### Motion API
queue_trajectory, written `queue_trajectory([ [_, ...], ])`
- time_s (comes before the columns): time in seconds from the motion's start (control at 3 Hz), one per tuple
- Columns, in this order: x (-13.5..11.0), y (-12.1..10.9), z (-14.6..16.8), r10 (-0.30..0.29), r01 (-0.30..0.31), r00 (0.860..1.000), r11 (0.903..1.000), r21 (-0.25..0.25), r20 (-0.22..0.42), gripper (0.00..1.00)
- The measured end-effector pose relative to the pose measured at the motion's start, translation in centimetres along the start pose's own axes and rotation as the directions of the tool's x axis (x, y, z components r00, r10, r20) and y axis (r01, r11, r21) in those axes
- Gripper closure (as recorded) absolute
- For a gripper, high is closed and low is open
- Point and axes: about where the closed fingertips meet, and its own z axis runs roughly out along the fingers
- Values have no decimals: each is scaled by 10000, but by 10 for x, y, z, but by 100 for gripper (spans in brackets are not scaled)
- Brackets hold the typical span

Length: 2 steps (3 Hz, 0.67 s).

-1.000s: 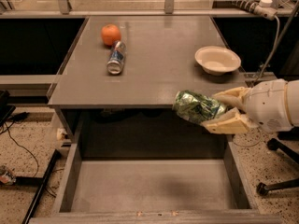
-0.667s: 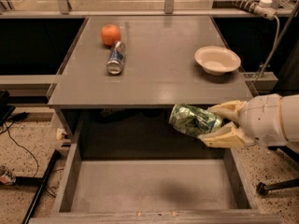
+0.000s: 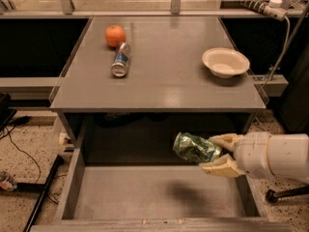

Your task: Place green can into top drawer

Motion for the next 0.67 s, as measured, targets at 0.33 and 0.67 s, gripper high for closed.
queue_trajectory([
  [0.33, 24, -14, 36, 203, -197, 9997, 9989, 424, -123, 100],
  [0.67, 40, -19, 69, 421, -411, 9989, 9978, 517, -190, 100],
])
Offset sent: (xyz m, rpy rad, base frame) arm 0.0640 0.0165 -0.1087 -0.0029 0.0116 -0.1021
